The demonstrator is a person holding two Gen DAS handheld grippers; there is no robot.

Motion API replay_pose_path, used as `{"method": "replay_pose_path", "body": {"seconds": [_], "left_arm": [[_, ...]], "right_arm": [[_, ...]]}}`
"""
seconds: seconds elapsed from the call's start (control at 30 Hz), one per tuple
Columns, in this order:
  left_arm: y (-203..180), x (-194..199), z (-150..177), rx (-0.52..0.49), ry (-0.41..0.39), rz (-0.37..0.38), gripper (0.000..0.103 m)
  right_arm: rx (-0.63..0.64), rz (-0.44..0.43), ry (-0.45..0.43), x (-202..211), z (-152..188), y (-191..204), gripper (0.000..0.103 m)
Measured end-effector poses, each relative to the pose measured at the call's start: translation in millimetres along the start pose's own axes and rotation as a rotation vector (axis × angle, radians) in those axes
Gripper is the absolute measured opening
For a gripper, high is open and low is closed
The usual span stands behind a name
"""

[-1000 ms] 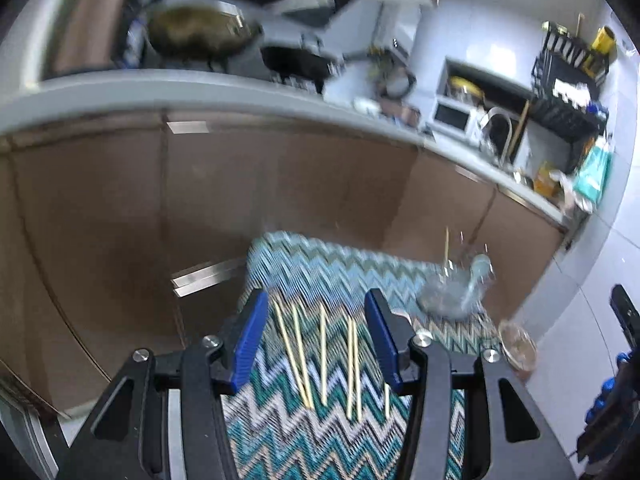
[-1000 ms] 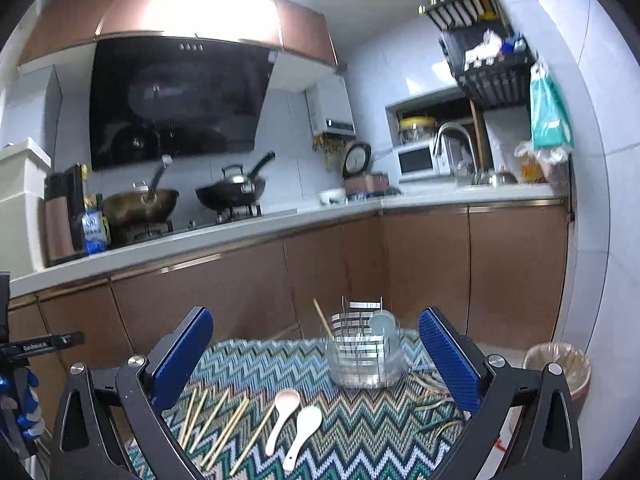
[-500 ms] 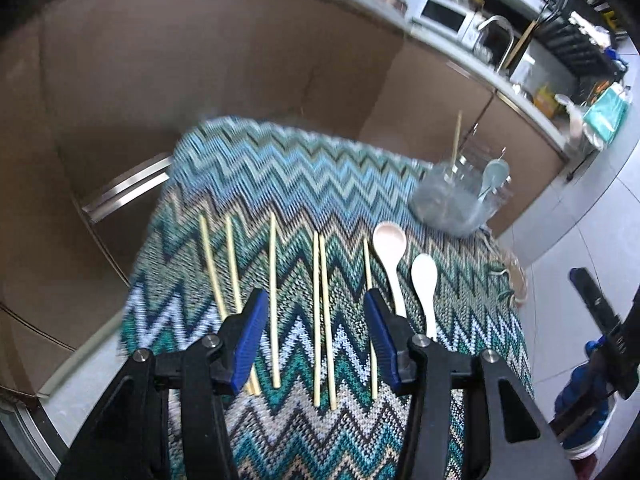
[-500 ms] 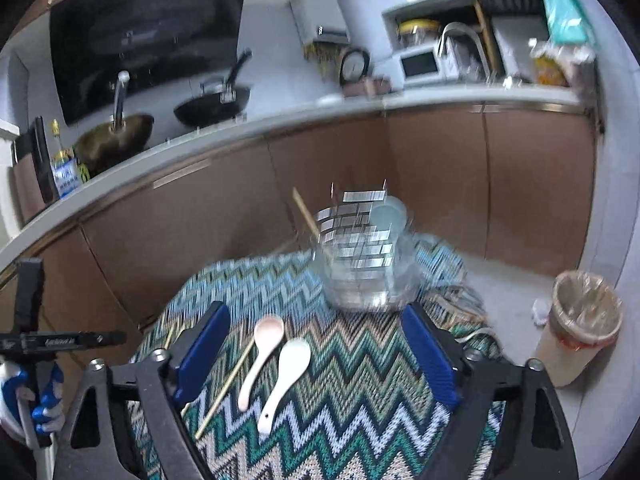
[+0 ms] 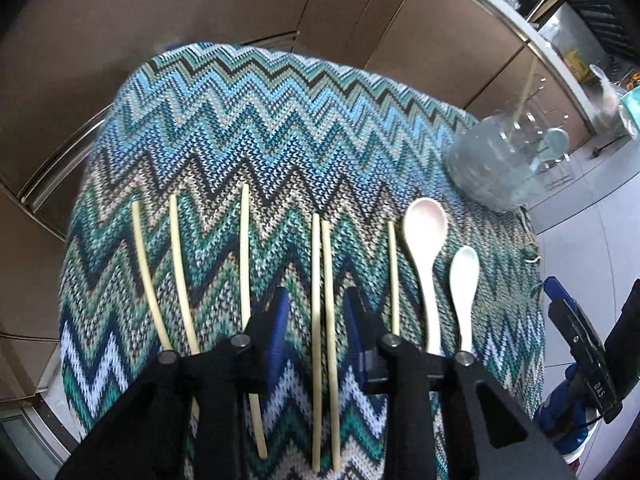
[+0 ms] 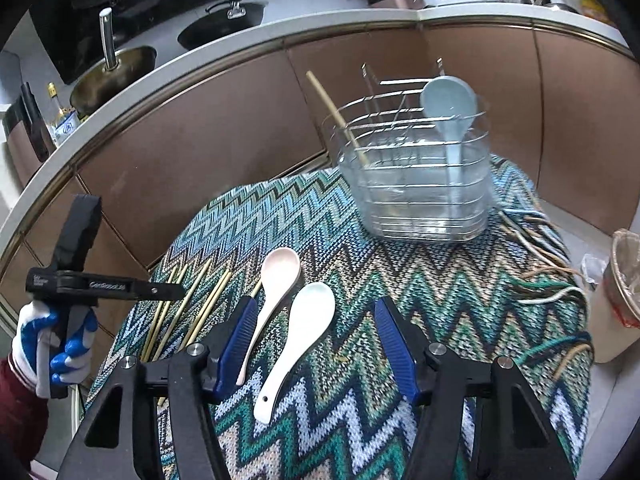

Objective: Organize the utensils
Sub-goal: 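Grasp a white spoon with the right tool while the left tool grasps a chopstick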

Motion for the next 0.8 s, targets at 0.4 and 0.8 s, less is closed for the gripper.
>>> {"method": "replay_pose_path", "body": {"seconds": [0.4, 0.8], "left_arm": [[-0.1, -34.8, -6.5, -0.034, 0.078, -0.02, 0.018], [-3.3, -57.3, -10.3, -0.074, 0.114, -0.046, 0.016]], "right_arm": [[0.011, -0.036, 0.038, -26.9, 2.4, 2.8, 0.059], [0.059, -0.113, 0.108, -65.2, -3.3, 19.0, 0.054]]}}
Point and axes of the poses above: each gripper's, at about its wrist camera, not at the fingertips, and x roughly against the way its jaws point, y to its left, z to its underside, the point moved 6 cm from there along -x, roughly the way its jaws point, and after that the axes turned 14 degrees about -y, right-handed, at the moved point
